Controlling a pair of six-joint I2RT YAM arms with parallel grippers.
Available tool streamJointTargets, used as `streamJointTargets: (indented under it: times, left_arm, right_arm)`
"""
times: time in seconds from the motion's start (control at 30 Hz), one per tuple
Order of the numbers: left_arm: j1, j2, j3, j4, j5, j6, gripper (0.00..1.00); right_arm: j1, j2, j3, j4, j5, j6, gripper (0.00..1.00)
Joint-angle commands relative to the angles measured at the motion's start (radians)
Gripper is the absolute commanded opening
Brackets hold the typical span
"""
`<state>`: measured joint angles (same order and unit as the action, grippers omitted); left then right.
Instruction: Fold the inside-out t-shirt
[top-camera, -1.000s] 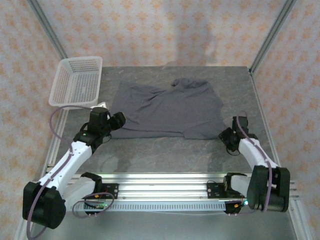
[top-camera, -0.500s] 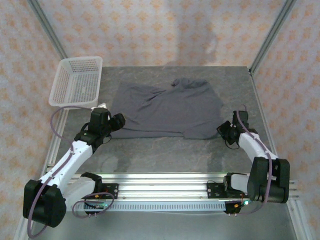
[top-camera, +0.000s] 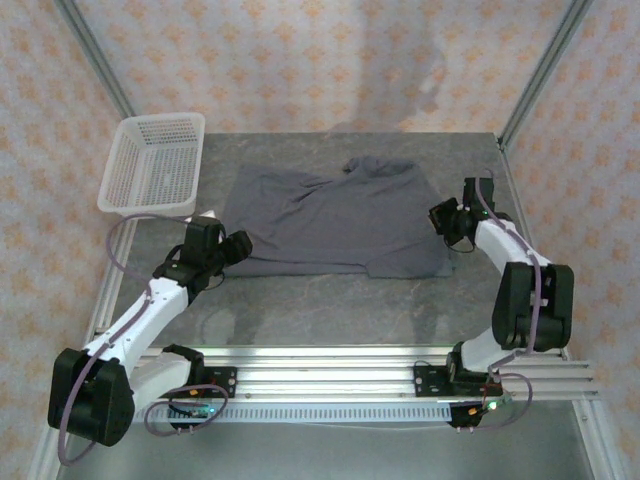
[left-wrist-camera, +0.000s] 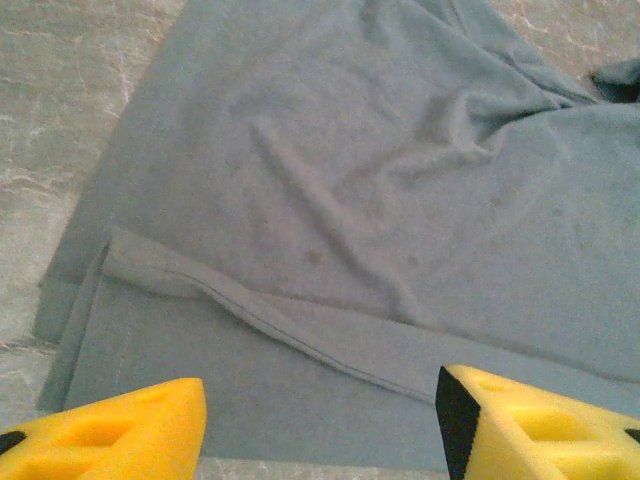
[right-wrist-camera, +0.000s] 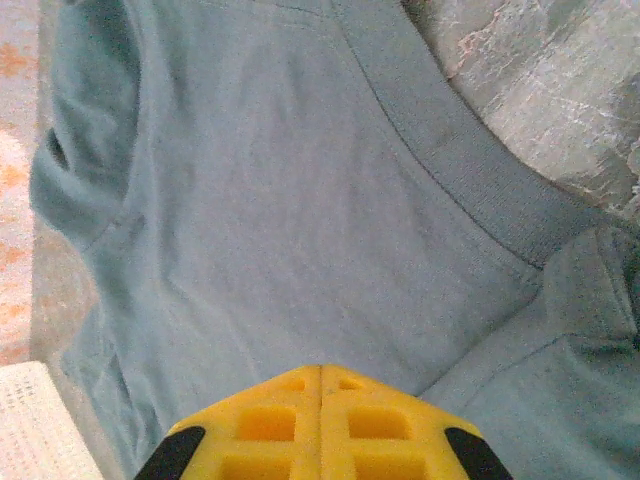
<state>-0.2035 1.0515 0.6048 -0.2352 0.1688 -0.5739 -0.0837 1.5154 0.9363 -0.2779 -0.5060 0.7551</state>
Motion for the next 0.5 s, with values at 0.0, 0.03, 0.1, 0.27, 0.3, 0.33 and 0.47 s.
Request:
streamJointTargets:
  times: [0.0, 0.03, 0.1, 0.27, 0.3, 0.33, 0.47]
  left_arm:
    - [-0.027, -0.021, -0.011, 0.020, 0.125, 0.028, 0.64]
    - [-0.044, -0.025, -0.013, 0.038, 0.196, 0.047, 0.65]
    - [-0.098, -0.025, -0.007, 0.051, 0.275, 0.090, 0.69]
    - [-0.283, -0.004, 0.018, 0.058, 0.309, 0.193, 0.83]
    - [-0.304, 0.003, 0.025, 0.061, 0.310, 0.206, 0.85]
    - [-0.326, 0.011, 0.032, 0.063, 0.308, 0.218, 0.87]
    - [-0.369, 0.038, 0.053, 0.082, 0.275, 0.238, 0.89]
  right_arm:
    - [0.000, -0.116, -0.053, -0.113, 0.151, -0.062, 0.17]
    - [-0.008, -0.172, -0.102, -0.127, 0.200, -0.070, 0.25]
    - [-0.040, -0.267, -0.207, -0.127, 0.244, -0.076, 0.36]
    - [-0.072, -0.430, -0.410, -0.051, 0.232, -0.131, 0.39]
    - [-0.072, -0.438, -0.425, -0.038, 0.222, -0.148, 0.39]
    - [-0.073, -0.442, -0.437, -0.022, 0.211, -0.171, 0.39]
    - [-0.072, -0.415, -0.467, 0.067, 0.152, -0.279, 0.40]
